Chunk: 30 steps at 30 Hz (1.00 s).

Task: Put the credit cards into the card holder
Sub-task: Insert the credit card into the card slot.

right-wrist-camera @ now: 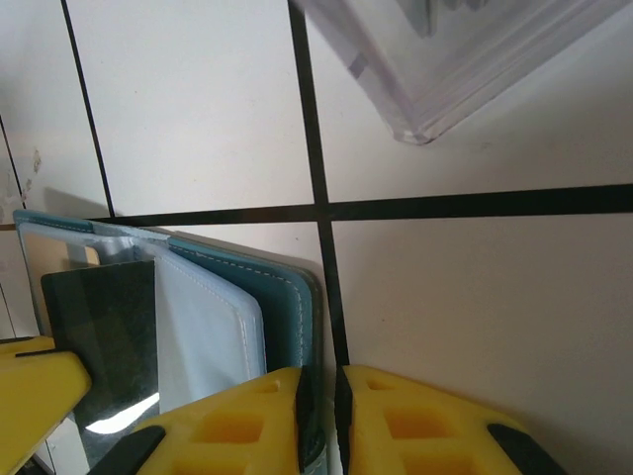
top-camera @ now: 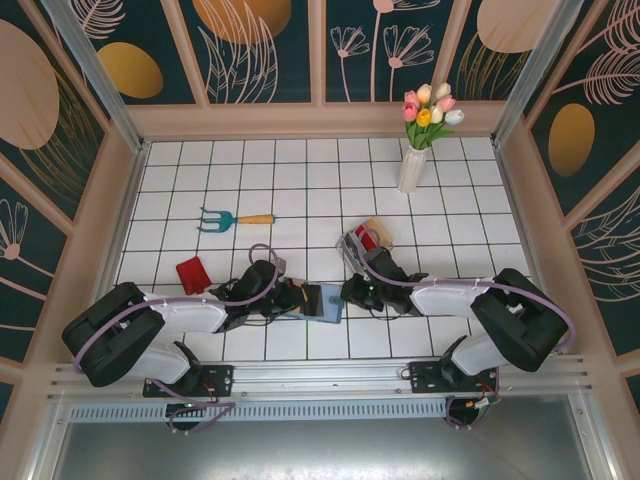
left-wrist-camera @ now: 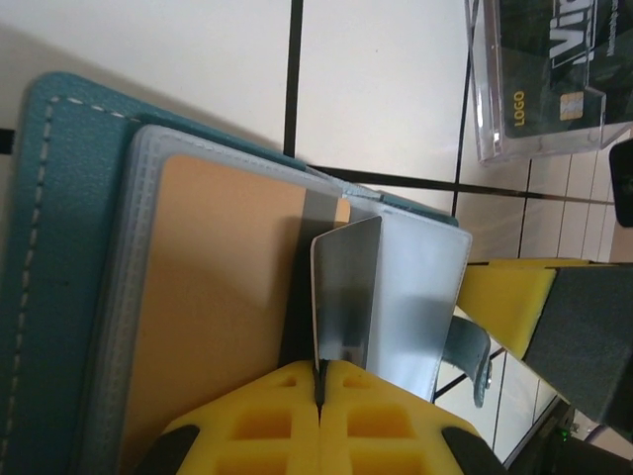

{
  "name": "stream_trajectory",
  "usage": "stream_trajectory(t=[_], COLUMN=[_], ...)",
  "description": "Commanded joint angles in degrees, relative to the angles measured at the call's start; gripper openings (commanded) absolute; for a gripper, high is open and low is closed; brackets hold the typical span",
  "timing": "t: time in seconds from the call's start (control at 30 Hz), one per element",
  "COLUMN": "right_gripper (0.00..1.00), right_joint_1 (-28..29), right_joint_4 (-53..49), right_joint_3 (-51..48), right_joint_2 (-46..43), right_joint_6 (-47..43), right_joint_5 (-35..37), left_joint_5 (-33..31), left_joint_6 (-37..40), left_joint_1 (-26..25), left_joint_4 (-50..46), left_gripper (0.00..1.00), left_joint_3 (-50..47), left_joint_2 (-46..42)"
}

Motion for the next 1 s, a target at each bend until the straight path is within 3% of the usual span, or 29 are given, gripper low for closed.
stream_trajectory(t=[0.0,0.53,0.77,0.97], right_gripper=[0.20,0.19,0.19,0.19], right_joint_1=[1.1,1.7,1.7,1.7], right_joint_4=[-0.6,1.3,1.6,1.4], right_joint_3=[0.2,-0.7,-1.1,-0.7], right_joint_2=[2.6,3.3,3.5,4.2], right_joint_6=[-1.0,-0.3,0.0,-0.3], right_joint_5=[-1.0,-2.5,-2.2,-2.0], left_joint_5=[1.8,4.6,4.9,3.6], left_joint_6=[2.9,2.5,5.9,7.2], left_joint_1=[-0.3,-1.2,-2.3,-2.3], left_joint_4=[-6.9,0.1,-3.4,-5.4], left_gripper=[0.00,0.00,0.08,0.21], left_joint_3=[-0.1,5.3,8.2,9.3], left_joint_2=[0.2,8.0,9.7,9.4])
